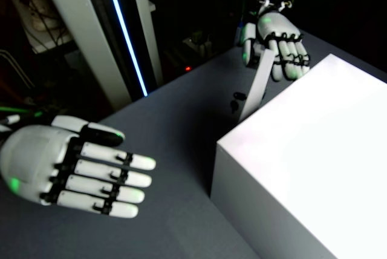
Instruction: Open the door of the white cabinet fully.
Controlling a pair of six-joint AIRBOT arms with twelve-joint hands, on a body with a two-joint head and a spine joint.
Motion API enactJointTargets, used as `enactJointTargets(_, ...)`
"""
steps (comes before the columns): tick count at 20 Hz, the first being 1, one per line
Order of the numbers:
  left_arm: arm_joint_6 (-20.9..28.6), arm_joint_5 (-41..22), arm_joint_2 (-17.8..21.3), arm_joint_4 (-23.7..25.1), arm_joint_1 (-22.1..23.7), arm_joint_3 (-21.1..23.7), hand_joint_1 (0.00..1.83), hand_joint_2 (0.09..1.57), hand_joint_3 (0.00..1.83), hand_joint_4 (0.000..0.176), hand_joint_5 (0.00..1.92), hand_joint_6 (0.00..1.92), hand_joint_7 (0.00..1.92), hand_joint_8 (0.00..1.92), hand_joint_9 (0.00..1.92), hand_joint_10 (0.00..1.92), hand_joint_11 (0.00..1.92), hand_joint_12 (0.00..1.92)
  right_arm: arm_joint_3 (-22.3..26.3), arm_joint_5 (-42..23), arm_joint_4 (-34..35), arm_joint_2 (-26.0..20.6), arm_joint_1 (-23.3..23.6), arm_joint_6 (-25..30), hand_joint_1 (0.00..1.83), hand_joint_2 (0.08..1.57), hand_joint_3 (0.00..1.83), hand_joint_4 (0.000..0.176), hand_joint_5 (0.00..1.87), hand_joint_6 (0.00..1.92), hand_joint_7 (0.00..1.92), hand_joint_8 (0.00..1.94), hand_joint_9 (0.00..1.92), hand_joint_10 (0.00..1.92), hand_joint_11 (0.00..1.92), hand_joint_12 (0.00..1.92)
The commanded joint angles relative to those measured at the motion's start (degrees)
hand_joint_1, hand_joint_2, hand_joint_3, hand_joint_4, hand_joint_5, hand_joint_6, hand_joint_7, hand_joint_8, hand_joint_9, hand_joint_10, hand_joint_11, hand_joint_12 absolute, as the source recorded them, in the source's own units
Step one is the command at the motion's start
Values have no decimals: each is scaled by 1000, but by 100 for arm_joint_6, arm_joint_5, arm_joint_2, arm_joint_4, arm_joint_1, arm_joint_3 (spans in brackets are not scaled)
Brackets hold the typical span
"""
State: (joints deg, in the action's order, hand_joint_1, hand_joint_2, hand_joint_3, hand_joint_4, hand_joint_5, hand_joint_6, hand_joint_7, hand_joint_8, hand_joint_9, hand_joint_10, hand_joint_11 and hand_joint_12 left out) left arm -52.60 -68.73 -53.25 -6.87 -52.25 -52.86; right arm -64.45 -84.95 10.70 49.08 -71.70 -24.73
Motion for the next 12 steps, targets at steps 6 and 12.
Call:
enactJointTargets(6, 213, -653, -74, 293, 119, -9, 0, 1571, 79, 0, 132, 6, 71, 9, 55, 4, 0, 347, -53, -688, 162, 3, 44, 46, 464, 1381, 4, 10, 390, 2, 354, 1, 293, 3, 253, 55)
enactJointTargets(12, 347, -491, -135, 517, 188, -21, 0, 1571, 116, 0, 158, 5, 127, 5, 111, 4, 0, 449, -85, -687, 163, 46, 44, 107, 481, 1370, 0, 20, 396, 2, 358, 1, 294, 0, 247, 47)
